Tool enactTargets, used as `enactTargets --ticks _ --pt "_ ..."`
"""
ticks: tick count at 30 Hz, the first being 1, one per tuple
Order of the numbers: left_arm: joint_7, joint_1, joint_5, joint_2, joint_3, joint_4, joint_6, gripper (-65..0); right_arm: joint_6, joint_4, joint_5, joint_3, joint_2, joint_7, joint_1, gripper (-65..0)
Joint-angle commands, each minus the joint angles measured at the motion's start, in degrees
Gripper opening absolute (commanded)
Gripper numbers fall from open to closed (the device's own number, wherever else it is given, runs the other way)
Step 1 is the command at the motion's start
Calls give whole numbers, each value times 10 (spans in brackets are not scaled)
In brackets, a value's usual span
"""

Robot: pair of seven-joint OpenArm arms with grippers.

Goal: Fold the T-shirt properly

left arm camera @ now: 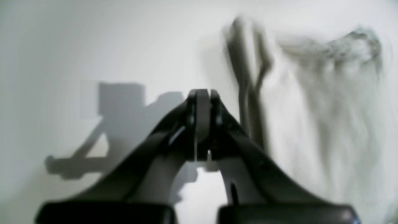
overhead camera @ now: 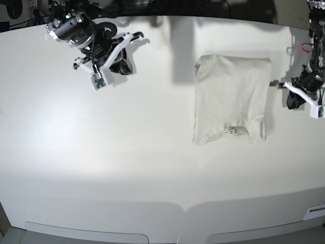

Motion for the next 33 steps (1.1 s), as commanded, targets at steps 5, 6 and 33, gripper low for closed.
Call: enactTargets --ticks 5,6,33 --pt "-14 93 21 -11 -7 115 47 -650 3 66 80 80 0 -7 -44 -650" --pt "-15 112 21 -11 -10 129 52 -650 3 74 89 94 0 -13 -54 -650" --pt "-47 420 5 184 -245 166 -106 -650 3 80 252 290 10 -191 -234 -650"
